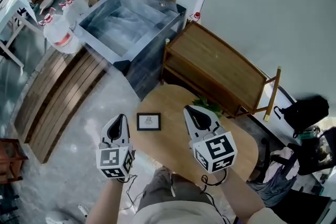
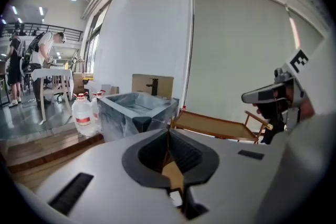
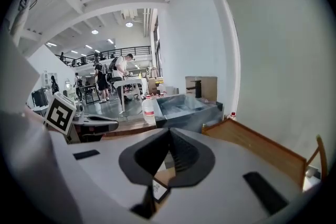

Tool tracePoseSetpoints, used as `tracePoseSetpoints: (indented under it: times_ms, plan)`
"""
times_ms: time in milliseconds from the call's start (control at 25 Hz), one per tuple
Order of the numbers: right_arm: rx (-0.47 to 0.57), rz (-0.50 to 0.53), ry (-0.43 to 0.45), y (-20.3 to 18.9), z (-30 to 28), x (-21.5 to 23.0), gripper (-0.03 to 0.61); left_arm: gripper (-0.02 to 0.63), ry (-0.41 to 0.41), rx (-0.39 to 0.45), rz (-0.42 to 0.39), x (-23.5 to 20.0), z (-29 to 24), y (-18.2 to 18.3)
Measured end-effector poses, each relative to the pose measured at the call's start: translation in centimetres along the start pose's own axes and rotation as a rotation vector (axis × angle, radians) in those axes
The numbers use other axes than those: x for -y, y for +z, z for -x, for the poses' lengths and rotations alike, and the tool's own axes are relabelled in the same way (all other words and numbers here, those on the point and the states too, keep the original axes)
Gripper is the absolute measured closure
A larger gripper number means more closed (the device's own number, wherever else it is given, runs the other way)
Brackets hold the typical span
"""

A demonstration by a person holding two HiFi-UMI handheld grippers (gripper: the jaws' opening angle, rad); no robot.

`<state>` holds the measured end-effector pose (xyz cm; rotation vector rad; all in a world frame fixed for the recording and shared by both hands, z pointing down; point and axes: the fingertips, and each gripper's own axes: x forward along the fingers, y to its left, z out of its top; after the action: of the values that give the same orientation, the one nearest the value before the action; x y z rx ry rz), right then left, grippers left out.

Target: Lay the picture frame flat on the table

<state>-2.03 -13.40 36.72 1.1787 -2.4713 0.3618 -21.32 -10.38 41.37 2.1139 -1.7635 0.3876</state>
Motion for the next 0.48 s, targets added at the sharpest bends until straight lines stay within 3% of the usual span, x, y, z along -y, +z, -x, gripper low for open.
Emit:
tracePoseSetpoints:
  times_ms: [160,480]
  plan:
    - [0.068,-0.028,0.041,3.8,3.9,-1.2,0.581,0.606,-0.017,0.050,0.001,1.4,3.1,4.6]
    - [0.217,0.032,0.060,10.5,11.7,-2.9,0.582,0.606,-0.058,0.205,-0.176,5.9,9.6,12.9]
